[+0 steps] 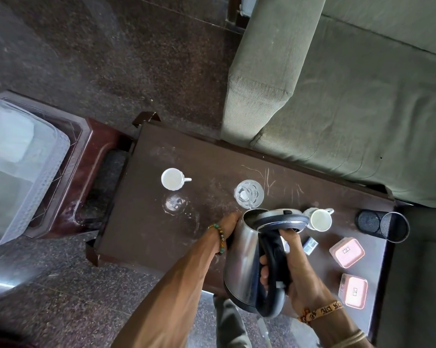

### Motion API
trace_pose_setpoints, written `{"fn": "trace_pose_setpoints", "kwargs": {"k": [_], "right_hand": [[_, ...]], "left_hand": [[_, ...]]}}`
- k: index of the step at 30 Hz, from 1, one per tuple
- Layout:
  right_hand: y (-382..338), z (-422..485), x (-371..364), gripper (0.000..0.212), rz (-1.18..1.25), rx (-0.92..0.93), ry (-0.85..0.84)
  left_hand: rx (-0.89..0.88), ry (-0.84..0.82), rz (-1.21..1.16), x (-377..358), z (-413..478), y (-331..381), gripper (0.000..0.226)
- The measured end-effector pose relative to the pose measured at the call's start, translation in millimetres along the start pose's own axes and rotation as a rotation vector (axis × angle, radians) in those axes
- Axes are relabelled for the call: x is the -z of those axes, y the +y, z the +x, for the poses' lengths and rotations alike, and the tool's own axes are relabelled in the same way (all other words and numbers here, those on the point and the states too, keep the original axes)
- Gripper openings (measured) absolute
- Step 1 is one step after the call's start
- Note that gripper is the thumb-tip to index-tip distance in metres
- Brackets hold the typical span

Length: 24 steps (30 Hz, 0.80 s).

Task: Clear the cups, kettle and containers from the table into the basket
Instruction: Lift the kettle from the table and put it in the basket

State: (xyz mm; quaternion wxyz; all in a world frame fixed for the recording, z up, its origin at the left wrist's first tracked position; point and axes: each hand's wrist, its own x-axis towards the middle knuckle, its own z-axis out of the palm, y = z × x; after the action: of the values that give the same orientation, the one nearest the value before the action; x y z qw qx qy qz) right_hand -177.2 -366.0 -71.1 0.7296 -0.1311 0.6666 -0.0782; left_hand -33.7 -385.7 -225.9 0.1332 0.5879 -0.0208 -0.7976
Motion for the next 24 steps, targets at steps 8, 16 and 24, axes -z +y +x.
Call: {"fn": "trace_pose_setpoints", "kwargs": {"k": [8, 16, 24], "right_hand": [[-8, -8, -5, 0.084, 0.010, -0.014, -0.006], [-14, -19, -9, 0.081, 0.028, -0.031, -0.004], [-16, -28, -11, 0.080, 0.046, -0.036, 0.000]], "left_hand": [[0.018, 0.021, 0.010, 1, -2, 0, 0.038], [0.056, -0.032, 0.023, 1, -10, 3, 0.041], [0.053, -0.011, 0.046, 1, -13, 3, 0.038]]}}
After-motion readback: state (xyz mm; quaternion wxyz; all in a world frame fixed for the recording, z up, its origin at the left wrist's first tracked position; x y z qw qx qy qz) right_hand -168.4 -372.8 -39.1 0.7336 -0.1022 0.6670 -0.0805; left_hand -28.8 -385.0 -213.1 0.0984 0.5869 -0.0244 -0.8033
